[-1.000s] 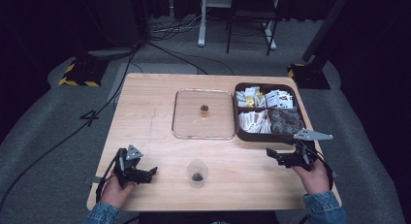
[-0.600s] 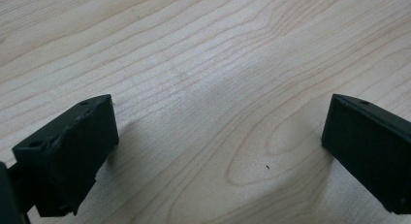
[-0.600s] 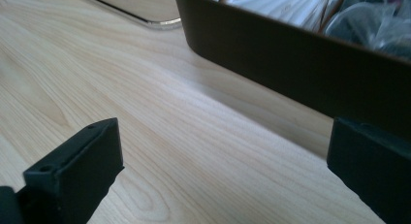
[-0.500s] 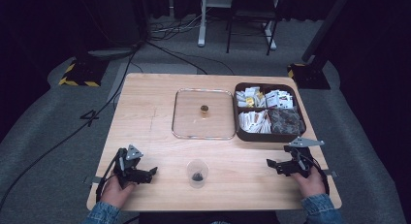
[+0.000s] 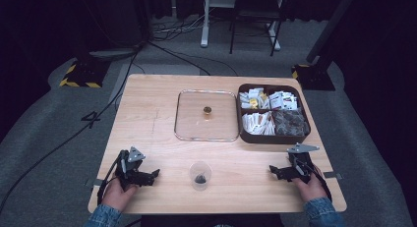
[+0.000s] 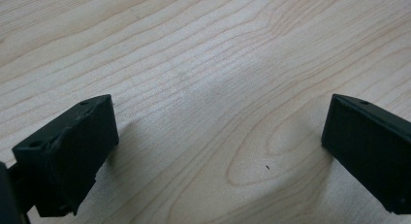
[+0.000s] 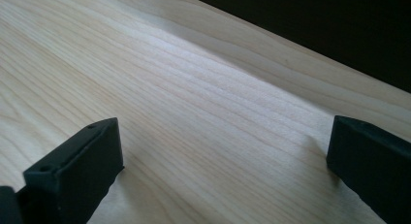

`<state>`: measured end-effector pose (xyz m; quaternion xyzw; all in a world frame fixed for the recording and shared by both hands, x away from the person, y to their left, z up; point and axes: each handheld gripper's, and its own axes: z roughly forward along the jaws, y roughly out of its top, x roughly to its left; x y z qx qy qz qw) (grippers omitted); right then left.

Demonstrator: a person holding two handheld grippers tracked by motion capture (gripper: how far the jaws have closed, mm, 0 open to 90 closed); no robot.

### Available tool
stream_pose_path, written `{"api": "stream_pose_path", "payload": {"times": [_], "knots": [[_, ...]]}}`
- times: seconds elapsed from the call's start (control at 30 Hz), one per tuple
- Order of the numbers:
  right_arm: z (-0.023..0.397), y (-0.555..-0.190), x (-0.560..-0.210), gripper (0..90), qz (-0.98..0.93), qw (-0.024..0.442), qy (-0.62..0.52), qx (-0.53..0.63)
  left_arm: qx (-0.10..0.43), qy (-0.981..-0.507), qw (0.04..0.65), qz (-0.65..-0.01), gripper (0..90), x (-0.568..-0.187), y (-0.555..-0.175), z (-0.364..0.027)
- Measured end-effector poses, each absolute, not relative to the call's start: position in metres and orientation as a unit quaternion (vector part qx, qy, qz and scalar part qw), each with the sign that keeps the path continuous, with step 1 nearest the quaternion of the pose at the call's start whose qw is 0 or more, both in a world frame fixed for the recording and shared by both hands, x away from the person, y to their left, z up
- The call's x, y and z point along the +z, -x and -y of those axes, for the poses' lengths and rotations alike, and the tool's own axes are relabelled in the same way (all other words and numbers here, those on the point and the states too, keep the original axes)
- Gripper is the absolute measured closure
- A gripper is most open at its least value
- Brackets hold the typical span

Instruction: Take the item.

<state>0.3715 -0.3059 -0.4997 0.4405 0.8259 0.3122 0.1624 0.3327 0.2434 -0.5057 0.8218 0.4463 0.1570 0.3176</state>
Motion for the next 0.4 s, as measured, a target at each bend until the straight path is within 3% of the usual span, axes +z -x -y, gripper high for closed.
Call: {"api": "stream_pose_path", "payload": {"times": [0.1, 0.4], "knots": [[0.3099, -0.3693, -0.5054, 0.0, -0.816, 0.181, -0.433, 0.337, 0.157, -0.822, 0.318, -0.446, 0.1, -0.5057, -0.3326, -0.2434], [0.3120, -0.3686, -0.5055, 0.0, -0.817, 0.182, -0.431, 0.338, 0.157, -0.822, 0.318, -0.446, 0.0, -0.5057, -0.3328, -0.2433]]}}
